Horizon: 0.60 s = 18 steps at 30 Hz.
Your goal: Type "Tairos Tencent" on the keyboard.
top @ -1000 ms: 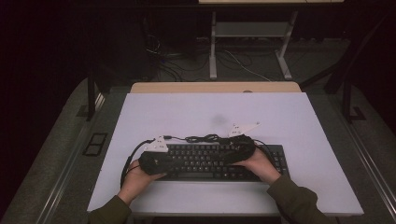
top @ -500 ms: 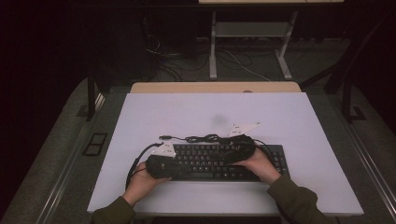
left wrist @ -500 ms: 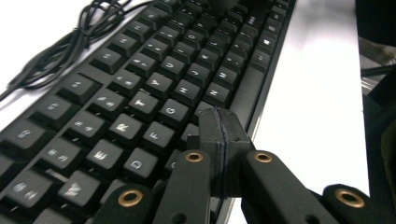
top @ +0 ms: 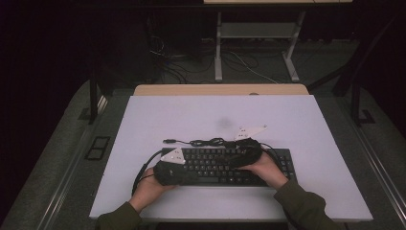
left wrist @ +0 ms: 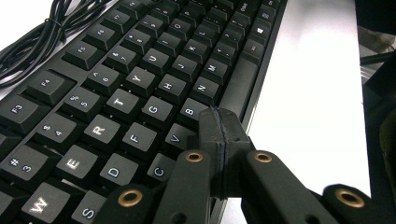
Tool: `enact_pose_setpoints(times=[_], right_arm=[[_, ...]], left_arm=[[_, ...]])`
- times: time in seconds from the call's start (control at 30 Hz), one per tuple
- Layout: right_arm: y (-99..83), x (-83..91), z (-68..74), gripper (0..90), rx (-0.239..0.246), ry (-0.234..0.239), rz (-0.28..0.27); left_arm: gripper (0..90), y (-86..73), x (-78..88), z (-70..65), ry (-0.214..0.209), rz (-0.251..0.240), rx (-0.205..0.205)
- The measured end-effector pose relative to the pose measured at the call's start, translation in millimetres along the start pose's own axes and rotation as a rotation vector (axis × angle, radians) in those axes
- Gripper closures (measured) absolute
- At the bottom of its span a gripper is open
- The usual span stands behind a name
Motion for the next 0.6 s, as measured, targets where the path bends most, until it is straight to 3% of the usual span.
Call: enact_pose_setpoints(times=[0.6], right_arm=[[0.0,0.0,-0.1,28.5,-0.003,0.001,0.000]], left_arm=[[89.1,-1.9,-1.7,1.4,-0.004,0.006,0.010]])
Point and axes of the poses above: each handheld gripper's, and its own axes: x roughly backward along the jaws, y roughly out of its top, z roughly to its left, the point moved 2 cm from there along -x, roughly forward along the jaws, and after that the axes turned 7 degrees about -x, right-handed, at the moved point
